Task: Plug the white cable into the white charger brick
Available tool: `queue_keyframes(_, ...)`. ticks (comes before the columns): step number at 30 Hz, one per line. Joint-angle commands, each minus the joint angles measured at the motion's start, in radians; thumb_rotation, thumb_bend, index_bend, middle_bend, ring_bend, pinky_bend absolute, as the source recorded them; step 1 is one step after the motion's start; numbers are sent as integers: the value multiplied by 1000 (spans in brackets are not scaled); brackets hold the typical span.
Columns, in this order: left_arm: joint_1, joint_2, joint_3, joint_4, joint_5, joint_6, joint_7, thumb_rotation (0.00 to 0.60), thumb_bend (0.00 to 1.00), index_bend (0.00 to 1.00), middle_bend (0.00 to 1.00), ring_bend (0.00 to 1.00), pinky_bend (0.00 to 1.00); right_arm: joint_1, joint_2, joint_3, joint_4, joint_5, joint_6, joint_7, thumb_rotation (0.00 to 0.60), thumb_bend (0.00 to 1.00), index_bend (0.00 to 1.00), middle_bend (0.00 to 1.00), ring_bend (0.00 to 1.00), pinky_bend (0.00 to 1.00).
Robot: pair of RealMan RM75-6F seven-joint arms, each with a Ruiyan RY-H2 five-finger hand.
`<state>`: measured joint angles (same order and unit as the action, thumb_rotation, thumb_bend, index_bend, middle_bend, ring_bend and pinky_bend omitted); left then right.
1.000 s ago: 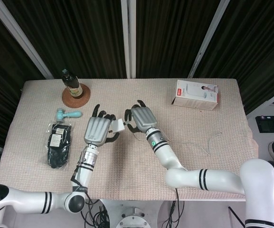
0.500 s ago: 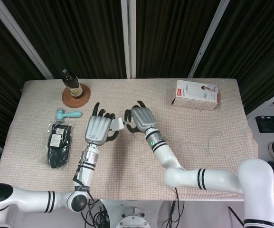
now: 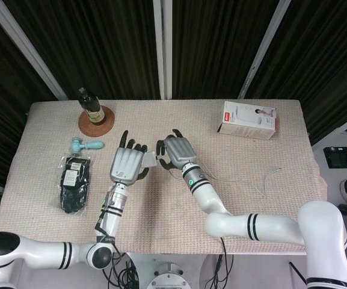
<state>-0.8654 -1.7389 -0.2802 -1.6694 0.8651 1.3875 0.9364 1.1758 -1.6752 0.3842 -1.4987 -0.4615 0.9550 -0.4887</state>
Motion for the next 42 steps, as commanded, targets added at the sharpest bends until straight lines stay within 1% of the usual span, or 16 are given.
queue_keyframes(1, 0, -2, -3, 0, -2, 0, 0, 534, 250, 464, 448, 234, 61, 1, -4, 2, 4, 3, 3, 4, 600, 335, 631, 482, 228, 47)
queue_keyframes(19, -12, -26, -19, 15, -20, -1, 24, 536, 248, 464, 447, 234, 61, 1, -34, 10, 18, 10, 31, 9, 600, 332, 631, 486, 232, 48)
queue_keyframes(21, -9, -21, -19, 12, -21, -5, 18, 536, 247, 464, 446, 233, 61, -3, -30, 4, 17, 7, 30, 5, 600, 304, 581, 471, 225, 45)
queue_keyframes(24, -1, -10, -18, 4, -25, -16, -2, 535, 245, 464, 445, 233, 61, -16, -17, -2, 6, 0, 27, 11, 600, 170, 400, 399, 168, 33)
queue_keyframes(25, 3, -6, -17, 1, -27, -21, -13, 535, 244, 464, 444, 233, 61, -22, -12, -4, 1, -5, 28, 16, 600, 104, 311, 353, 132, 29)
queue_keyframes(27, 14, 7, -16, -5, -32, -37, -43, 535, 244, 464, 441, 233, 61, -37, 1, -10, -10, -16, 29, 26, 600, 48, 209, 293, 101, 23)
queue_keyframes(29, 24, 19, -13, -10, -34, -52, -70, 533, 244, 464, 439, 234, 62, -51, 15, -15, -20, -27, 32, 34, 600, 27, 115, 243, 80, 20)
queue_keyframes(32, 40, 38, 10, 3, -10, -69, -111, 537, 244, 461, 429, 226, 61, -79, 50, -33, -45, -50, 37, 41, 600, 26, 50, 194, 59, 18)
queue_keyframes(34, 52, 46, 27, 20, 3, -84, -138, 537, 244, 457, 418, 213, 60, -100, 77, -45, -66, -68, 41, 48, 600, 26, 35, 183, 56, 17)
queue_keyframes(38, 78, 53, 66, 90, 5, -138, -204, 541, 243, 450, 409, 207, 55, -164, 159, -86, -120, -143, 63, 69, 600, 26, 10, 167, 49, 15)
queue_keyframes(42, 91, 41, 81, 159, -24, -207, -259, 549, 237, 426, 390, 187, 46, -229, 237, -115, -173, -218, 79, 113, 600, 26, 3, 160, 43, 14)
